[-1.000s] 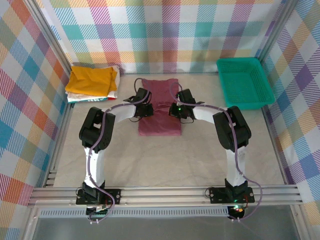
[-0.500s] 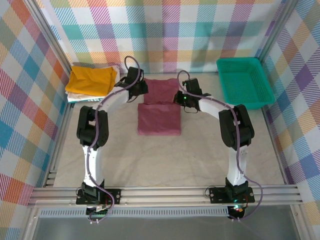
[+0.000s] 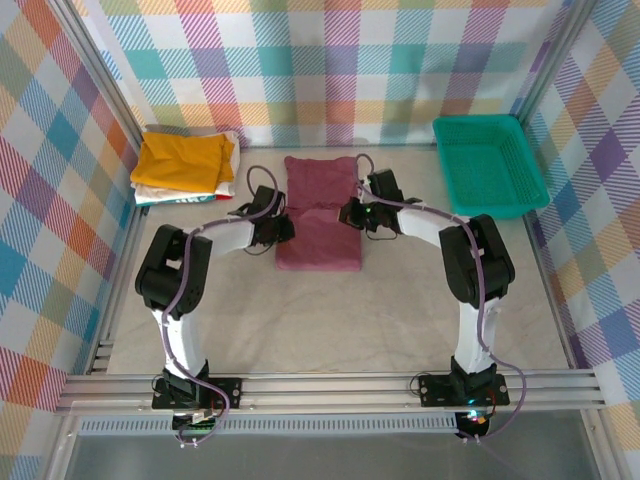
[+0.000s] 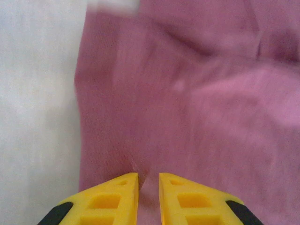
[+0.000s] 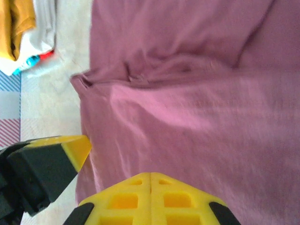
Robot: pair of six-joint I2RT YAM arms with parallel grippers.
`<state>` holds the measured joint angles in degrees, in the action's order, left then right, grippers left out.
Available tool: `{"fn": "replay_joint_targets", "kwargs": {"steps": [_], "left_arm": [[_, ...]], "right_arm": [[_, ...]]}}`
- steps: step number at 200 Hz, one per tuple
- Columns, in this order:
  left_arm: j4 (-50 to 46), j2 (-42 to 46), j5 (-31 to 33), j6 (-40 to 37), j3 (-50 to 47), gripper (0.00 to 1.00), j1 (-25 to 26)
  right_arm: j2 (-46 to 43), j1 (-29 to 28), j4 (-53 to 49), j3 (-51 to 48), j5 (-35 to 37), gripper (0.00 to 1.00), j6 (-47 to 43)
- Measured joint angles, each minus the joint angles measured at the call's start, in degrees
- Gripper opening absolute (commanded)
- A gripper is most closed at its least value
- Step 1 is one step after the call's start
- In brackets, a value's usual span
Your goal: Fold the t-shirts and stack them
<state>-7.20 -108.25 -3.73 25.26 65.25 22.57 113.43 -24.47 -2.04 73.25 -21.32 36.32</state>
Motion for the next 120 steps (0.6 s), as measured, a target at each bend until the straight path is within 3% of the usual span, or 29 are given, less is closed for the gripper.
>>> {"fn": "replay_joint_targets", "kwargs": {"steps": [58, 120], "left_arm": [[2.21, 11.23, -0.85, 3.74, -12.24, 0.17, 3.23], [6.84, 11.89, 1.70, 4.66, -19.34, 0.14, 3.28]], "right_arm": [[-2.97, -2.62, 0.70, -12.61, -3.06, 0.00, 2.75], [-3.56, -3.15, 6.40, -17.05, -4.04, 0.00, 4.44]]}}
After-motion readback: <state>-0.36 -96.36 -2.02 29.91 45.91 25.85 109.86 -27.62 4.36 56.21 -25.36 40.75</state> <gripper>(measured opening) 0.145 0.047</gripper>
